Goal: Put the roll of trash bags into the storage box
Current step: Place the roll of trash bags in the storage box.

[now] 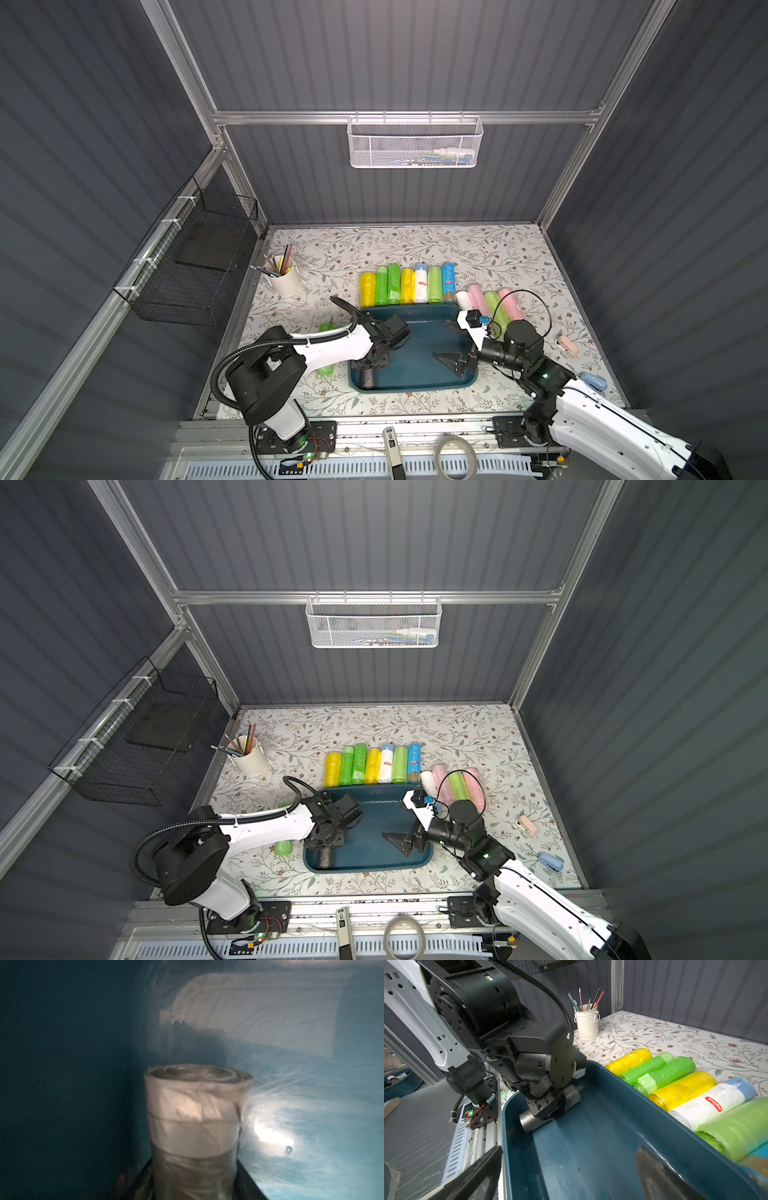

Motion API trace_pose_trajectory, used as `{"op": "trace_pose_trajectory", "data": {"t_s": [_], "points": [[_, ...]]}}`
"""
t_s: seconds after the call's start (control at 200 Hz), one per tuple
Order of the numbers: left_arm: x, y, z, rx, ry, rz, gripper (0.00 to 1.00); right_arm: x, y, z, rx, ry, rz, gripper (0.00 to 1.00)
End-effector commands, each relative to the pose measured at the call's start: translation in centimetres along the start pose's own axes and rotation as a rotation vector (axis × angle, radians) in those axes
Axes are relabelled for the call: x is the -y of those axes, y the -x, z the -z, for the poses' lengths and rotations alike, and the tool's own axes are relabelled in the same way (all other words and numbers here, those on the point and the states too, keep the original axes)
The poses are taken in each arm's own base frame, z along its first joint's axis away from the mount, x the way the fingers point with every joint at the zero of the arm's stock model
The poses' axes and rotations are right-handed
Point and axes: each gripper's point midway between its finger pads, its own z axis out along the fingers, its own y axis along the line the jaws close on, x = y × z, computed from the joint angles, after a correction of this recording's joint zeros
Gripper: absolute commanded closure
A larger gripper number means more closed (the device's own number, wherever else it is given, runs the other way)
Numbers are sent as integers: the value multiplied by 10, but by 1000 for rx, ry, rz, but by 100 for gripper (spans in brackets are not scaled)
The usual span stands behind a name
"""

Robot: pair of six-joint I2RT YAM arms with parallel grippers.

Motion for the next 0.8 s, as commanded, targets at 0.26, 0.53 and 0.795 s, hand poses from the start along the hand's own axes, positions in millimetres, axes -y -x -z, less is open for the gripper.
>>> {"op": "trace_pose_trajectory", "data": {"t_s": [0.26, 0.53, 0.795], "points": [[-3, 3, 9, 20, 18, -29, 48, 0, 8, -1, 16, -5, 19, 1], [-1, 13, 38, 64, -30, -38, 44, -1, 10, 1, 22, 1, 22, 1], [-7, 27, 97, 166, -155, -23, 41, -1, 9, 1, 22, -4, 22, 1]]}}
